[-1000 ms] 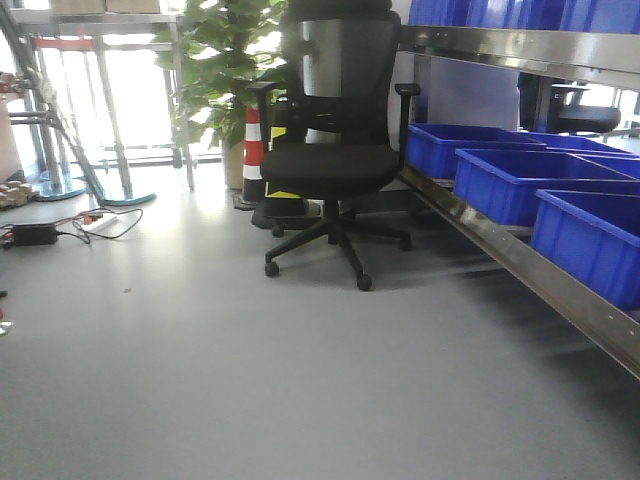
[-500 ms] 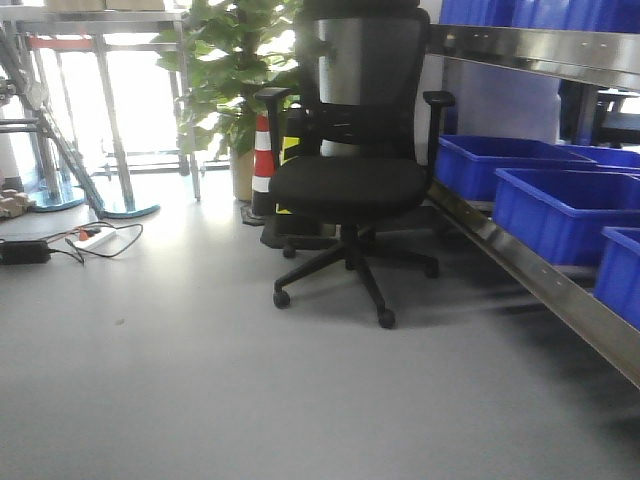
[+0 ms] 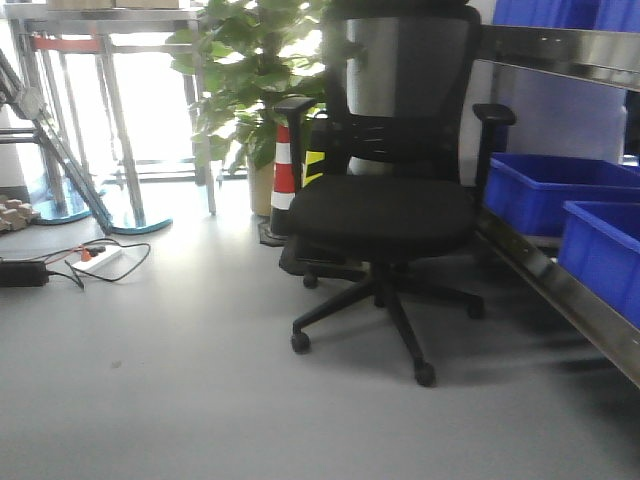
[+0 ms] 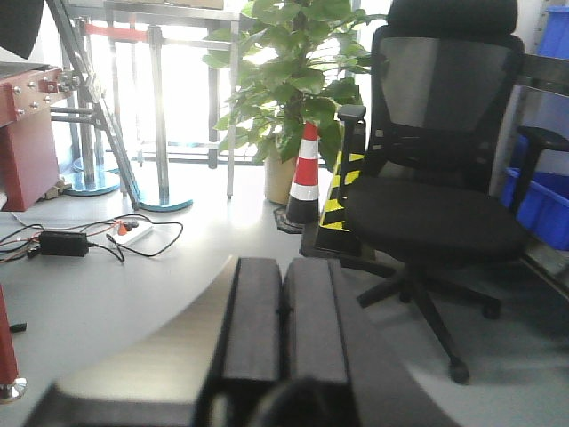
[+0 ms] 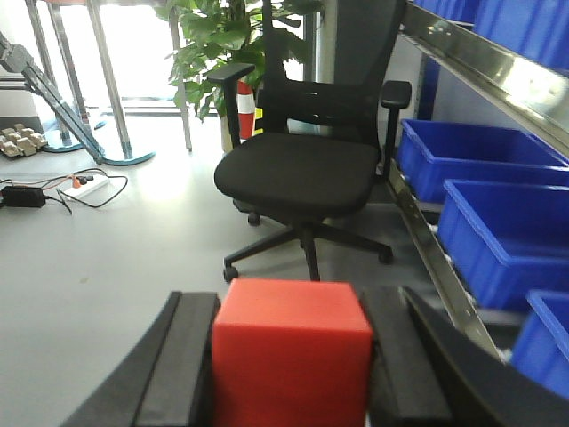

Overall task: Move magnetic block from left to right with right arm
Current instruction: 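Drive the base across the room past the black chair and blue bins, then drive the base up to the second carpeted table and stop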

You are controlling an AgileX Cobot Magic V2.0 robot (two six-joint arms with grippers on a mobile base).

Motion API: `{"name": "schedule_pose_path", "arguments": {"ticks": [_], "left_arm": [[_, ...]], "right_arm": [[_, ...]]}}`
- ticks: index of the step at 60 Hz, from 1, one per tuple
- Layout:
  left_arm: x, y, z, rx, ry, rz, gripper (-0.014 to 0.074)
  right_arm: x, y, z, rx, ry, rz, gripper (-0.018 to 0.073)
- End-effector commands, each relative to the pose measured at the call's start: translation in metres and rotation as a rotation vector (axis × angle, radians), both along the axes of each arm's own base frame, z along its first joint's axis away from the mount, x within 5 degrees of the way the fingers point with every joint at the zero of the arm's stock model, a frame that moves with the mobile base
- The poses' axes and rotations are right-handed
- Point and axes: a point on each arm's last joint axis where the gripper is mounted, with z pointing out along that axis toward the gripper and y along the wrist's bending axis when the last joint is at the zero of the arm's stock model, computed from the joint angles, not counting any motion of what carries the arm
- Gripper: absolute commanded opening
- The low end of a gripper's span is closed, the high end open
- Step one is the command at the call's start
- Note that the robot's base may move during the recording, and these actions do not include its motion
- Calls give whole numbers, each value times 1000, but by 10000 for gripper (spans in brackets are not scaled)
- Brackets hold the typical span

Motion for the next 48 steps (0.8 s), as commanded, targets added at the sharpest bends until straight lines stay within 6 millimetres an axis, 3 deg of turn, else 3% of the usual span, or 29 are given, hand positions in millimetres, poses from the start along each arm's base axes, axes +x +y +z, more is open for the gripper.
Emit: {"name": "schedule_pose_path", "arguments": {"ticks": [1,48], "left_arm": [[-2,0,6,-10,-96,1,-116],[-2,0,6,-10,-96,1,-116]], "right_arm": [[0,0,16,-5,-99,-3,203],[0,0,16,-5,-99,-3,203]]}}
